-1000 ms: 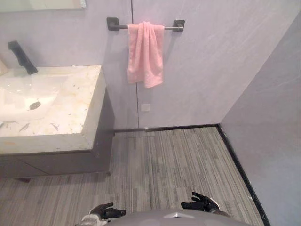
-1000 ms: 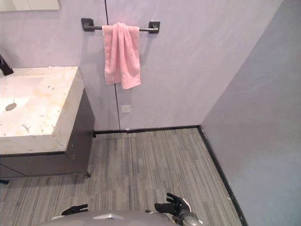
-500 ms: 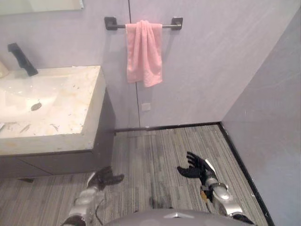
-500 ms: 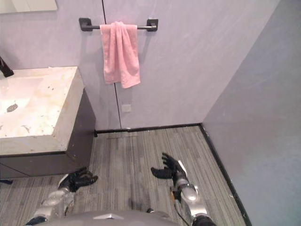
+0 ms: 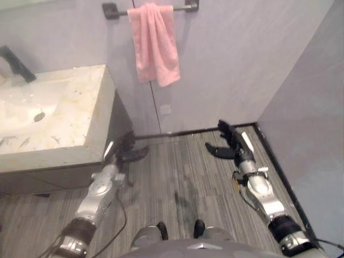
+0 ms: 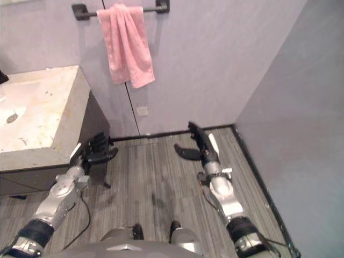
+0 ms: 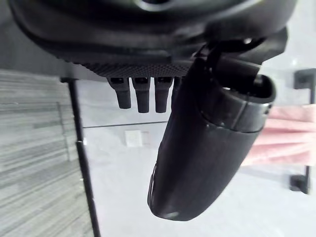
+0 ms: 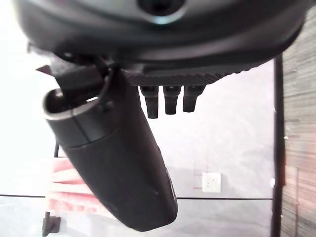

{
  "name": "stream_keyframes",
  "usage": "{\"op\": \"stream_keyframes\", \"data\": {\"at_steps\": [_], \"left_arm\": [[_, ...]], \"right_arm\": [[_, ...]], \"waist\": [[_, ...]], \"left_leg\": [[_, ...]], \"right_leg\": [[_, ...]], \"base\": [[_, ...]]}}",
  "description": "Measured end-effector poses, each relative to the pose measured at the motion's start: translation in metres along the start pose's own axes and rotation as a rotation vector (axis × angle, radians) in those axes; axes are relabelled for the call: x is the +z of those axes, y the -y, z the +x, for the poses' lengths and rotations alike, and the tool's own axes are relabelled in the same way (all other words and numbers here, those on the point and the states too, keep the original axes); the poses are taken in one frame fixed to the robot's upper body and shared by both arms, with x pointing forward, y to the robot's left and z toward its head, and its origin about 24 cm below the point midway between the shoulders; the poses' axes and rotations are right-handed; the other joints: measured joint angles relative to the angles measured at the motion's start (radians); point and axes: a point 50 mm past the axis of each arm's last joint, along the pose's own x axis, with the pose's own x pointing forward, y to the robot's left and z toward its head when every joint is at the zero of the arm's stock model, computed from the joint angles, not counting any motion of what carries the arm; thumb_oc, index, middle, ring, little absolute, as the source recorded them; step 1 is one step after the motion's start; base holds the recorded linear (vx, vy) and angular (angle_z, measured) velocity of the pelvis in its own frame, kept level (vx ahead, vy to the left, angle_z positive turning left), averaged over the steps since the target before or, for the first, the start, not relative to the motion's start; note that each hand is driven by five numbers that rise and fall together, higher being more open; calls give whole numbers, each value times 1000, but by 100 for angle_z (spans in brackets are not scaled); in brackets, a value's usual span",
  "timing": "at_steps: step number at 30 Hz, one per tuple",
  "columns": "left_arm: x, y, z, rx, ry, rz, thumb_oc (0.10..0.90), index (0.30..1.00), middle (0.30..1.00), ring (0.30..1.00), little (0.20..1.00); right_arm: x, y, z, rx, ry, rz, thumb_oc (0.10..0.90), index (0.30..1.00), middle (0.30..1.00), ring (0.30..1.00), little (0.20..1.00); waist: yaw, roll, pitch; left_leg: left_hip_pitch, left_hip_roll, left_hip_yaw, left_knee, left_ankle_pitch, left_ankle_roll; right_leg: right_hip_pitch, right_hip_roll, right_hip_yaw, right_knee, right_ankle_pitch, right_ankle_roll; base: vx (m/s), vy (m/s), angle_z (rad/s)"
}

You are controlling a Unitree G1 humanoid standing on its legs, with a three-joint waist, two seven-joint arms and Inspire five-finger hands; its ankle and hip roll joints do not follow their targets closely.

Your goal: Organize the bathroom.

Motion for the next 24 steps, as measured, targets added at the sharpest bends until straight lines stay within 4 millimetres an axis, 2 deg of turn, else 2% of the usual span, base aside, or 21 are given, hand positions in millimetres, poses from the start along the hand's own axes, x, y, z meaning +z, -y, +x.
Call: {"op": "stream_keyframes", "data": {"at_steps": [1, 2, 3, 4, 6, 7, 8, 9, 10, 11, 12, 13, 15, 19, 20, 21, 22, 23, 24], "left_arm": [[12, 6, 5, 6, 46, 3, 800, 900, 900, 900, 900], [23, 10, 9, 23, 92, -9, 800, 900, 900, 900, 900], [26, 13, 9, 28, 108, -12, 800, 900, 900, 900, 900], [32, 19, 12, 26, 135, 3, 800, 900, 900, 900, 900], [42, 27, 16, 28, 180, -12, 800, 900, 900, 900, 900], [46, 28, 16, 31, 202, -13, 800, 900, 900, 900, 900], [56, 30, 15, 39, 244, -9, 800, 900, 900, 900, 900], [65, 31, 13, 41, 285, 8, 800, 900, 900, 900, 900], [70, 31, 12, 40, 310, 14, 800, 900, 900, 900, 900], [82, 32, 9, 33, 365, 36, 800, 900, 900, 900, 900], [88, 33, 7, 41, 396, 39, 800, 900, 900, 900, 900], [92, 35, 7, 36, 419, 37, 800, 900, 900, 900, 900], [94, 39, 8, 30, 429, 33, 800, 900, 900, 900, 900], [90, 53, 8, -9, 421, 65, 800, 900, 900, 900, 900], [89, 55, 8, -9, 411, 59, 800, 900, 900, 900, 900], [88, 56, 8, -5, 406, 56, 800, 900, 900, 900, 900], [87, 56, 8, -1, 398, 53, 800, 900, 900, 900, 900], [85, 56, 7, 7, 389, 44, 800, 900, 900, 900, 900], [85, 55, 7, 15, 390, 40, 800, 900, 900, 900, 900]], "right_arm": [[6, -4, 2, -6, 32, -1, 800, 900, 900, 900, 900], [11, -9, 4, -7, 62, 0, 800, 900, 900, 900, 900], [13, -10, 5, -7, 79, -7, 800, 900, 900, 900, 900], [17, -11, 5, -21, 108, -4, 800, 900, 900, 900, 900], [27, -10, 6, -55, 160, -14, 800, 900, 900, 900, 900], [33, -13, 6, -64, 192, -9, 800, 900, 900, 900, 900], [45, -14, 8, -76, 242, 5, 800, 900, 900, 900, 900], [53, -15, 10, -86, 275, 17, 800, 900, 900, 900, 900], [58, -15, 10, -94, 296, 25, 800, 900, 900, 900, 900], [72, -17, 14, -104, 354, 44, 800, 900, 900, 900, 900], [85, -17, 19, -112, 411, 58, 800, 900, 900, 900, 900], [96, -18, 21, -123, 458, 75, 800, 900, 900, 900, 900], [110, -19, 25, -134, 510, 97, 800, 900, 900, 900, 900], [117, -20, 26, -174, 533, 126, 800, 900, 900, 900, 900], [120, -20, 27, -182, 543, 133, 800, 900, 900, 900, 900], [122, -21, 28, -182, 550, 135, 800, 900, 900, 900, 900], [125, -21, 27, -183, 554, 137, 800, 900, 900, 900, 900], [133, -23, 28, -175, 578, 143, 800, 900, 900, 900, 900], [139, -24, 28, -172, 607, 139, 800, 900, 900, 900, 900]], "waist": [[1, -25, 18], [20, -58, 42], [25, -63, 46], [25, -51, 54], [18, -9, 76], [19, -3, 79], [22, 2, 81], [25, -1, 80], [28, -6, 80], [42, -37, 78], [43, -34, 77], [47, -41, 77], [44, -32, 74], [27, -27, 68], [26, -21, 55], [23, -11, 49], [20, 2, 41], [31, 26, 20], [24, 34, 5]], "left_leg": [[-45, 1, -5, 102, -10, -18], [-108, -4, -28, 151, -51, -63], [-130, 0, -42, 129, -42, -71], [-172, 27, -56, 68, 3, -88], [-185, 73, -50, 3, 58, -79], [-166, 78, -45, 8, 94, -72], [-159, 79, -27, 3, 96, -72], [-158, 78, -19, 1, 101, -71], [-154, 75, -13, 3, 105, -67], [-138, 47, 9, 25, 101, -37], [-140, 43, 19, 55, 85, -11], [-137, 30, 31, 66, 59, 15], [-122, 35, 45, 55, 60, 40], [-55, 48, 58, 31, 42, 85], [-29, 44, 66, -2, 38, 84], [-21, 45, 67, -18, 44, 93], [0, 45, 71, -56, 52, 84], [18, 42, 87, -113, 74, 82], [21, 41, 80, -137, 91, 81]], "right_leg": [[22, 0, 30, -46, 18, -26], [29, -12, 54, -57, 30, -33], [29, -12, 56, -57, 26, -31], [38, 2, 48, -57, 20, -23], [78, 33, 32, -57, 5, -4], [92, 30, 41, -55, -15, 14], [74, 25, 21, 21, -58, 29], [50, 25, 9, 102, -98, 28], [47, 26, -5, 140, -117, 25], [66, 10, -16, 164, -179, 26], [72, -3, -11, 177, -192, 45], [71, -22, -5, 198, -204, 61], [28, -30, -5, 301, -200, 74], [-55, -53, -5, 545, -152, 144], [-99, -79, -11, 626, -151, 148], [-116, -86, -12, 638, -153, 144], [-111, -112, -53, 582, -175, 112], [-95, -143, -121, 412, -183, 103], [-65, -154, -159, 237, -162, 123]], "base": [[346, -4, -16], [335, -11, -22], [329, 0, -23], [310, 23, -6], [354, 54, -3], [387, 52, -20], [350, 40, -22], [275, 46, -9], [216, 50, -2], [293, 98, -2], [267, 113, -11], [286, 121, -15], [265, 84, -19], [192, 21, -11], [205, -65, -13], [177, -65, -12], [166, -118, -22], [132, -144, -15], [159, -210, -13]]}}
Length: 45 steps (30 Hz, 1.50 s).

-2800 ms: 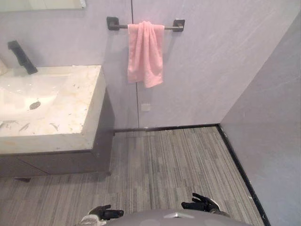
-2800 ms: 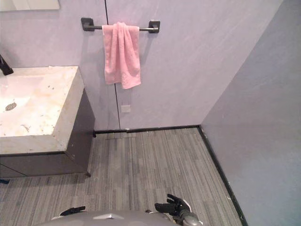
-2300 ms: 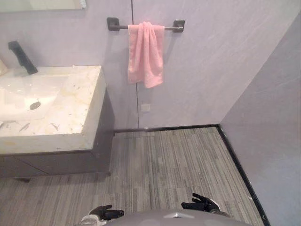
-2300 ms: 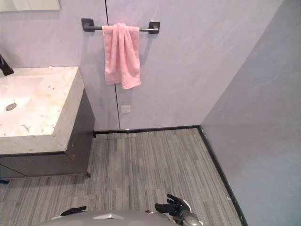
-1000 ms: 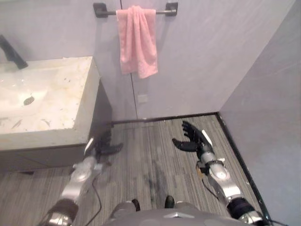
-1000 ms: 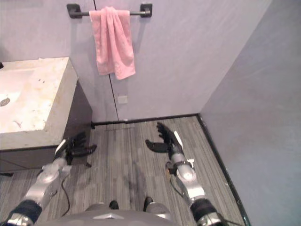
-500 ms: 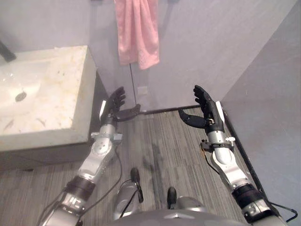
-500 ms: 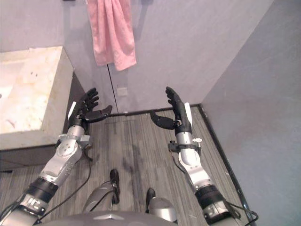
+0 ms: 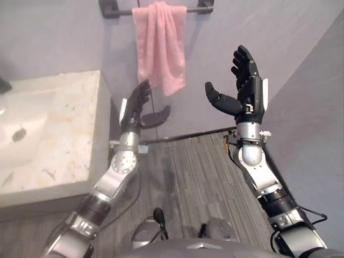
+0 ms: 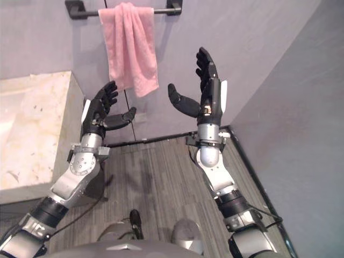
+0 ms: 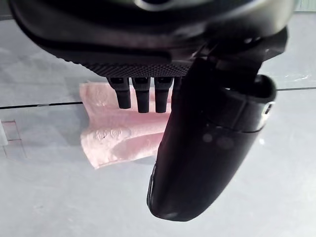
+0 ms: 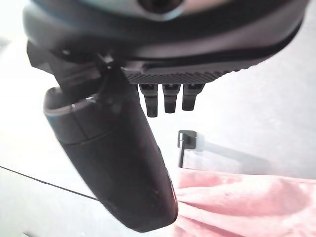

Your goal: Organize the bathroom.

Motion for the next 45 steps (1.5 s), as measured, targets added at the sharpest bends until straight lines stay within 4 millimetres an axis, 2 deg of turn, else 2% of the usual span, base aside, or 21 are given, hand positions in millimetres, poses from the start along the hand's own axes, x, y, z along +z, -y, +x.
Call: {"op": "stream_keyframes", "data": {"at_steps": [1, 2, 3, 4, 5, 6, 7, 10, 13, 17, 18, 19, 21, 23, 25, 27, 30, 37, 39, 43, 45], "left_arm": [[0, -2, 0, 11, -1, 0, 800, 900, 900, 900, 900], [0, -2, 0, 11, -1, 0, 800, 900, 900, 900, 900], [-2, -4, -1, 22, -6, 1, 800, 900, 900, 900, 900], [-3, -5, -1, 30, -15, -1, 800, 900, 900, 900, 900], [-6, -6, -3, 34, -27, 3, 800, 900, 900, 900, 900], [-14, -11, -11, 49, -52, 27, 800, 900, 900, 900, 900], [-18, -11, -15, 51, -73, 24, 800, 900, 900, 900, 900], [-30, -2, -27, 25, -130, -11, 800, 900, 900, 900, 900], [-29, 4, -26, -19, -124, -24, 800, 900, 900, 900, 900], [-28, 3, -25, -30, -120, -26, 800, 900, 900, 900, 900], [-26, 3, -20, -38, -114, -28, 800, 900, 900, 900, 900], [-20, 2, -14, -47, -93, -37, 800, 900, 900, 900, 900], [-21, -2, -14, -47, -101, -53, 800, 900, 900, 900, 900], [-23, -4, -16, -44, -112, -50, 800, 900, 900, 900, 900], [-21, -6, -14, -55, -111, -70, 800, 900, 900, 900, 900], [-20, -7, -13, -68, -102, -74, 800, 900, 900, 900, 900], [-22, -5, -14, -100, -111, -76, 800, 900, 900, 900, 900], [-31, -14, -23, -118, -158, -59, 800, 900, 900, 900, 900], [-31, -13, -23, -109, -158, -62, 800, 900, 900, 900, 900], [-27, -12, -19, -65, -139, -51, 800, 900, 900, 900, 900], [-21, -16, -13, -7, -95, -4, 800, 900, 900, 900, 900]], "right_arm": [[3, 0, 2, 21, 14, -5, 800, 900, 900, 900, 900], [3, 0, 2, 21, 14, -5, 800, 900, 900, 900, 900], [4, 0, 3, 43, 19, -16, 800, 900, 900, 900, 900], [4, 1, 3, 52, 13, -24, 800, 900, 900, 900, 900], [2, 0, 2, 58, -2, -21, 800, 900, 900, 900, 900], [-5, -7, 1, 85, -48, 17, 800, 900, 900, 900, 900], [-8, -8, 2, 106, -70, 24, 800, 900, 900, 900, 900], [-23, -6, 8, 150, -180, 1, 800, 900, 900, 900, 900], [-38, 6, 8, 155, -285, -55, 800, 900, 900, 900, 900], [-40, 9, 9, 159, -311, -60, 800, 900, 900, 900, 900], [-43, 9, 8, 159, -330, -44, 800, 900, 900, 900, 900], [-46, 9, 7, 171, -353, -53, 800, 900, 900, 900, 900], [-50, 7, 6, 171, -369, -50, 800, 900, 900, 900, 900], [-50, 7, 6, 173, -369, -46, 800, 900, 900, 900, 900], [-48, 6, 7, 165, -356, -43, 800, 900, 900, 900, 900], [-50, 6, 3, 148, -368, -41, 800, 900, 900, 900, 900], [-50, 7, 3, 124, -363, -58, 800, 900, 900, 900, 900], [-42, 5, 6, 99, -304, -106, 800, 900, 900, 900, 900], [-33, 9, 9, 66, -253, -89, 800, 900, 900, 900, 900], [-31, 13, 7, 70, -241, -84, 800, 900, 900, 900, 900], [-30, 11, 7, 92, -233, -76, 800, 900, 900, 900, 900]], "waist": [[4, -4, -6], [4, -4, -6], [6, -18, -14], [1, -37, -21], [1, -63, -34], [5, -125, -68], [3, -127, -68], [16, -78, -69], [16, -75, -69], [18, -72, -67], [18, -85, -59], [29, -113, -42], [47, -111, -33], [60, -100, -37], [48, -62, -54], [29, -91, -40], [26, -109, -22], [32, -106, -14], [20, -45, 32], [-9, -38, 41], [-5, -40, 40]], "left_leg": [[26, -2, -5, -46, 17, -14], [26, -2, -5, -46, 17, -14], [43, -2, -12, -78, 32, -30], [43, -2, -27, -78, 35, -44], [44, -4, -47, -79, 30, -57], [43, -13, -67, -79, 22, -104], [46, -9, -75, -77, 26, -116], [45, 61, -91, -78, 32, -140], [38, 84, -117, -66, 31, -155], [-8, 85, -125, -3, 24, -178], [-63, 78, -140, 95, 21, -184], [-181, 74, -118, 300, 27, -181], [-216, 80, -126, 377, 9, -186], [-179, 59, -94, 308, -14, -160], [-94, 29, -52, 86, -23, -91], [-44, 0, -65, -36, 56, -88], [-60, -10, -86, -27, 52, -87], [-32, -18, -53, -37, 26, -83], [13, 18, -43, -56, 13, -64], [57, 20, -25, -60, -11, -45], [72, 14, -9, -71, -6, -50]], "right_leg": [[36, -7, -29, -186, 49, 6], [36, -7, -29, -186, 49, 6], [53, -1, -45, -308, 108, 9], [46, -3, -28, -308, 160, 13], [33, -5, -2, -307, 187, 18], [15, -6, 53, -306, 243, 26], [27, 6, 38, -301, 282, -4], [48, 85, 19, -300, 255, -28], [64, 112, -10, -300, 231, -47], [68, 111, -13, -299, 217, -52], [76, 109, -4, -300, 185, -62], [88, 114, 33, -299, 173, -94], [120, 109, 11, -305, 149, -99], [127, 109, 6, -304, 138, -102], [132, 135, -10, -300, 138, -86], [131, 128, -15, -300, 144, -79], [124, 117, -7, -300, 144, -79], [124, 111, 27, -298, 154, -64], [48, 110, 51, -98, 141, -43], [-69, 55, 46, 177, 115, -16], [-61, 34, 21, 144, 109, -13]], "base": [[97, -144, 9], [62, -118, 10], [114, -181, 24], [184, -272, 41], [244, -330, 57], [155, -199, 57], [218, -263, 43], [263, -337, 16], [154, -173, 28], [144, -162, 30], [169, -94, 89], [284, -87, 100], [367, 1, 60], [286, 73, 16], [327, 70, 24], [390, 83, 34], [413, 170, 19], [319, 221, -20], [330, 209, -35], [255, 47, -17], [217, -69, -8]]}}
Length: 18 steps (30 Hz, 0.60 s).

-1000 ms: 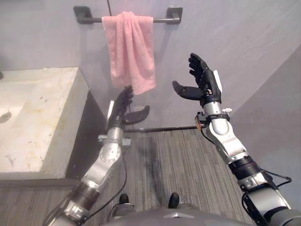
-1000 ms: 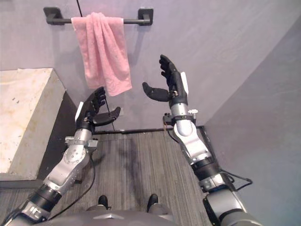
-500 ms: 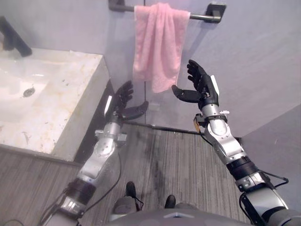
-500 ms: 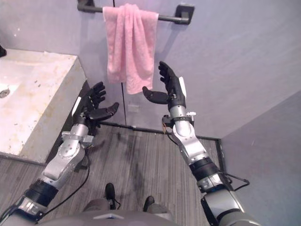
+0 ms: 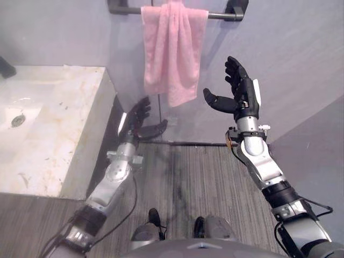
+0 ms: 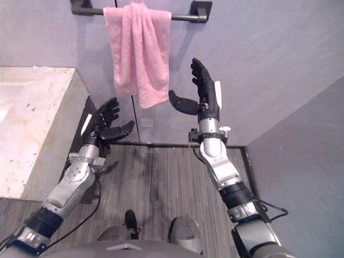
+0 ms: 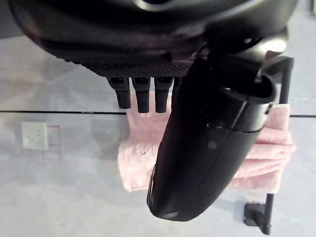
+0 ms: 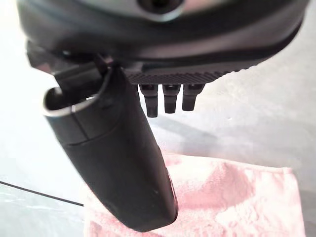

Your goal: Organize the bathroom.

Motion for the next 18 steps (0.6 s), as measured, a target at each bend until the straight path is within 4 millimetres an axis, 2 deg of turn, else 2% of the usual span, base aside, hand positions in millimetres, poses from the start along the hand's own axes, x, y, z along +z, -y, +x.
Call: {"op": "stream_keyframes", "data": {"at_steps": [1, 2, 4, 5, 8, 11, 12, 13, 14, 15, 16, 17, 18], "left_arm": [[3, -3, 2, 32, 23, 22, 800, 900, 900, 900, 900], [7, -12, 4, 90, 43, 43, 800, 900, 900, 900, 900], [11, -23, 7, 161, 63, 56, 800, 900, 900, 900, 900], [16, -35, 9, 238, 82, 57, 800, 900, 900, 900, 900], [21, -38, 8, 283, 120, 98, 800, 900, 900, 900, 900], [29, -28, 16, 259, 154, 96, 800, 900, 900, 900, 900], [38, -26, 22, 253, 185, 86, 800, 900, 900, 900, 900], [48, -25, 28, 256, 222, 76, 800, 900, 900, 900, 900], [53, -24, 31, 255, 236, 73, 800, 900, 900, 900, 900], [55, -23, 32, 253, 243, 72, 800, 900, 900, 900, 900], [55, -23, 32, 251, 244, 72, 800, 900, 900, 900, 900], [55, -23, 32, 244, 247, 71, 800, 900, 900, 900, 900], [58, -22, 34, 235, 256, 75, 800, 900, 900, 900, 900]], "right_arm": [[1, -2, 0, 19, 6, 2, 800, 900, 900, 900, 900], [3, -6, -1, 45, 11, 7, 800, 900, 900, 900, 900], [2, -10, -2, 75, 6, 8, 800, 900, 900, 900, 900], [1, -13, -3, 98, 2, 4, 800, 900, 900, 900, 900], [1, -12, -2, 95, 0, 3, 800, 900, 900, 900, 900], [-4, -8, 0, 83, -22, -6, 800, 900, 900, 900, 900], [-2, -9, 2, 89, -16, -7, 800, 900, 900, 900, 900], [0, -12, 5, 110, -10, -7, 800, 900, 900, 900, 900], [1, -15, 7, 124, -7, -8, 800, 900, 900, 900, 900], [1, -18, 7, 139, -11, -6, 800, 900, 900, 900, 900], [1, -19, 8, 149, -11, -6, 800, 900, 900, 900, 900], [2, -20, 11, 159, -10, -10, 800, 900, 900, 900, 900], [2, -20, 12, 154, -11, -8, 800, 900, 900, 900, 900]], "waist": [[12, -3, -1], [19, -14, -6], [33, -40, -17], [37, -81, -25], [47, -73, -30], [37, -76, -31], [36, -88, -26], [38, -105, -19], [39, -105, -18], [39, -102, -19], [40, -93, -24], [34, -58, -40], [33, -36, -47]], "left_leg": [[0, -1, 10, -1, 1, -1], [0, -6, 13, -5, 3, -10], [0, -16, 14, -5, -5, -26], [4, -39, 7, -5, -1, -43], [5, 4, 3, 3, -6, -66], [-22, 12, -21, 63, -19, -90], [-76, 11, -29, 169, -42, -120], [-150, 13, -38, 315, -54, -136], [-188, 21, -54, 400, -58, -140], [-209, 22, -68, 435, -100, -150], [-198, 17, -72, 398, -107, -145], [-179, 14, -75, 306, -96, -127], [-159, 17, -72, 241, -83, -59]], "right_leg": [[7, -5, -16, -52, 0, 0], [37, -5, -50, -182, 6, 4], [79, 21, -57, -376, 30, 23], [107, 24, -31, -446, 140, -29], [113, 67, -19, -443, 138, -36], [125, 74, -6, -443, 133, -42], [126, 62, 2, -443, 113, -47], [127, 49, 9, -443, 103, -57], [137, 48, 6, -443, 106, -64], [153, 39, 3, -443, 102, -68], [159, 44, 4, -443, 101, -70], [159, 68, 9, -443, 94, -69], [160, 88, 18, -443, 90, -67]], "base": [[239, -164, -18], [199, -155, -16], [166, -136, -6], [163, -133, 5], [171, -126, -3], [134, -83, 17], [157, -34, 15], [232, 24, 18], [240, 73, 16], [239, 88, 6], [237, 112, -8], [188, 97, -25], [306, 162, -31]]}}
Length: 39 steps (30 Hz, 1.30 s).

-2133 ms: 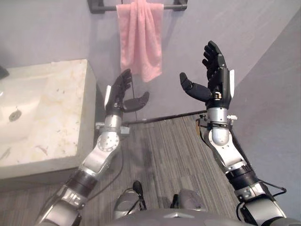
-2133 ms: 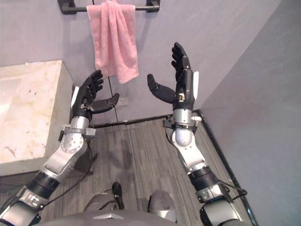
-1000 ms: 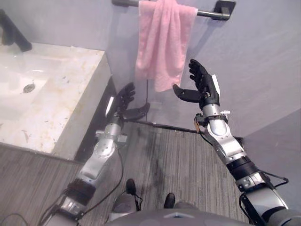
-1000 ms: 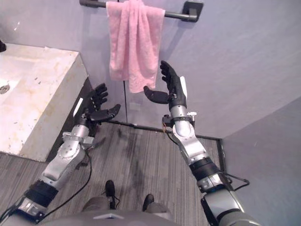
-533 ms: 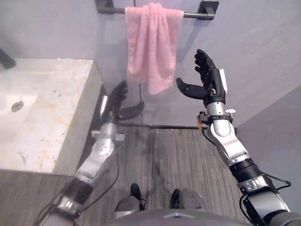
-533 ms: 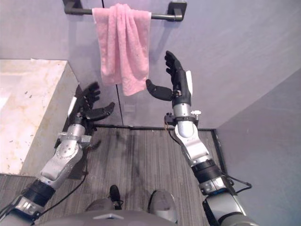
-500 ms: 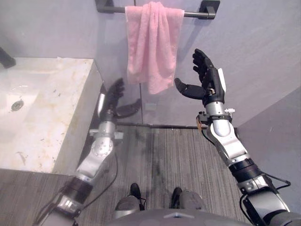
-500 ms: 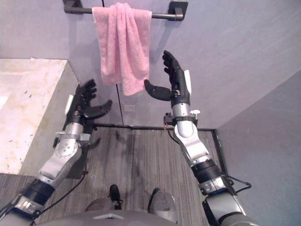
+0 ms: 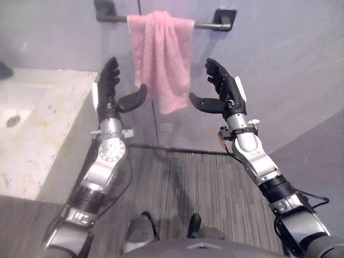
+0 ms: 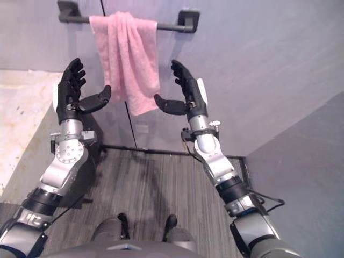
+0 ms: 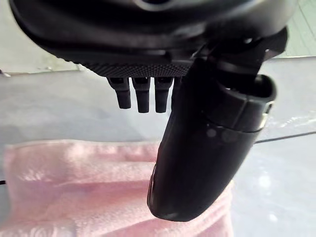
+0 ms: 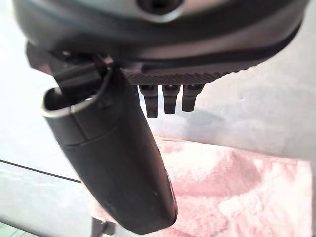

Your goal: Organize the bathroom.

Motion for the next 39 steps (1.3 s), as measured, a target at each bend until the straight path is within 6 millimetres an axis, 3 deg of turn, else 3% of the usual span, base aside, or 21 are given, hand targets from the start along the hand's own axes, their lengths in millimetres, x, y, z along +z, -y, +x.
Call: {"op": "stream_keyframes", "data": {"at_steps": [1, 4, 10, 15, 18, 23, 24, 27, 28, 29, 30, 34, 37, 39], "left_arm": [[3, -2, 3, -5, 15, 15, 800, 900, 900, 900, 900], [5, -5, 6, -13, 29, 31, 800, 900, 900, 900, 900], [4, -7, 7, -22, 15, 53, 800, 900, 900, 900, 900], [4, -15, 12, -21, 1, 115, 800, 900, 900, 900, 900], [6, -16, 16, -11, -7, 128, 800, 900, 900, 900, 900], [15, -15, 27, 0, 21, 137, 800, 900, 900, 900, 900], [16, -16, 29, 6, 26, 140, 800, 900, 900, 900, 900], [14, -28, 36, 52, 18, 176, 800, 900, 900, 900, 900], [13, -31, 37, 60, 6, 188, 800, 900, 900, 900, 900], [8, -34, 37, 72, -24, 188, 800, 900, 900, 900, 900], [3, -33, 36, 75, -44, 184, 800, 900, 900, 900, 900], [-12, -17, 28, 30, -115, 130, 800, 900, 900, 900, 900], [-14, -13, 27, -3, -125, 123, 800, 900, 900, 900, 900], [-14, -13, 27, -11, -123, 122, 800, 900, 900, 900, 900]], "right_arm": [[-4, -3, -1, 7, -17, 9, 800, 900, 900, 900, 900], [-7, -3, -2, 25, -31, 2, 800, 900, 900, 900, 900], [-10, -6, -4, 62, -43, -1, 800, 900, 900, 900, 900], [-11, -7, -4, 56, -52, 27, 800, 900, 900, 900, 900], [-11, -6, -4, 48, -55, 34, 800, 900, 900, 900, 900], [-10, -3, -3, 45, -49, 30, 800, 900, 900, 900, 900], [-8, -4, -2, 47, -44, 30, 800, 900, 900, 900, 900], [5, -14, 16, 93, 1, 49, 800, 900, 900, 900, 900], [8, -16, 19, 105, 10, 50, 800, 900, 900, 900, 900], [11, -20, 24, 112, 15, 63, 800, 900, 900, 900, 900], [12, -20, 27, 110, 16, 72, 800, 900, 900, 900, 900], [5, -15, 28, 91, -18, 66, 800, 900, 900, 900, 900], [3, -16, 28, 105, -32, 60, 800, 900, 900, 900, 900], [3, -16, 28, 114, -31, 57, 800, 900, 900, 900, 900]], "waist": [[-7, -24, -4], [-36, -44, -9], [-25, -46, -9], [-42, -45, -9], [-58, -9, 5], [-77, 8, 12], [-74, 8, 12], [-23, -11, -3], [-15, -23, -10], [6, -53, -28], [8, -54, -29], [5, -39, -37], [6, -39, -36], [2, -22, -38]], "left_leg": [[39, -14, 14, -75, 41, -6], [87, -31, 6, -193, 104, 1], [95, -31, 9, -205, 102, 2], [113, -46, 19, -231, 101, 9], [136, -26, 30, -239, 99, 24], [193, -18, 63, -238, 76, 49], [195, -19, 66, -239, 75, 49], [199, -34, 127, -246, 57, 21], [198, -42, 137, -246, 58, 20], [198, -68, 149, -242, 58, 14], [199, -68, 145, -235, 56, 11], [134, -24, 82, -132, 27, -21], [79, -11, 52, -22, 2, -40], [89, -10, 39, -35, -9, -37]], "right_leg": [[2, -7, 10, 0, -3, 12], [-6, -16, 7, 0, -2, 13], [-11, -15, 10, 0, -4, 13], [-13, -26, 12, 6, -1, 17], [-97, -27, 38, 190, -2, 20], [-176, -73, 48, 431, -16, 57], [-176, -81, 37, 431, -20, 61], [-112, -74, -72, 147, -35, 60], [-97, -63, -81, 82, -27, 71], [-65, -59, -64, -3, 29, 49], [-64, -59, -52, -1, 73, 9], [-59, -16, -44, 2, 54, -12], [-55, -15, -43, 2, 46, -24], [-50, -17, -39, 2, 43, -25]], "base": [[253, 134, -14], [285, 154, 5], [253, 226, -3], [227, 257, -8], [161, 182, -15], [182, 25, -11], [223, -166, -16], [133, -141, -47], [116, -140, -58], [64, -70, -32], [100, -115, -19], [76, -67, 21], [106, 16, 4], [108, 42, -5]]}}
